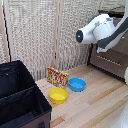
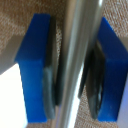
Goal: Locate and clasp the grip of the topmost drawer. Steadily and circumspectly yank the drawer open. Discover and seize the nutrition bar using your clamp. Deposit the nutrition bar in the accessible drawer. Unclench the nutrition bar.
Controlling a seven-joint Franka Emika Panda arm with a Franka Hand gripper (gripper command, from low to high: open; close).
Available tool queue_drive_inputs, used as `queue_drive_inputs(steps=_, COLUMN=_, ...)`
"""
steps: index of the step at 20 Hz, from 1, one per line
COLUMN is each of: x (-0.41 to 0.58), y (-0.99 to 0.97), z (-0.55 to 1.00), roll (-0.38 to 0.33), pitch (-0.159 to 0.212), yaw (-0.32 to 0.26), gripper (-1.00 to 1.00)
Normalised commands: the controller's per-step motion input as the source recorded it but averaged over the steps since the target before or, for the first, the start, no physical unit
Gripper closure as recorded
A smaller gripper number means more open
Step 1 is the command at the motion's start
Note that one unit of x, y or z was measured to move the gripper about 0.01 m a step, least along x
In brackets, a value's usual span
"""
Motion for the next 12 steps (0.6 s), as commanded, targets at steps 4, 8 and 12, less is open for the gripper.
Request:
queue_drive_inputs(steps=4, x=0.171, y=1.0, z=-0.44, roll=0.0, pitch=0.05, yaw=-0.018, gripper=1.0)
queue_drive_inputs(steps=8, x=0.167, y=0.97, z=-0.34, roll=0.004, pitch=0.038, yaw=-0.023, gripper=1.0)
queue_drive_inputs(steps=12, x=0.176, y=0.68, z=-0.19, roll=0.005, pitch=0.027, yaw=-0.012, gripper=1.0)
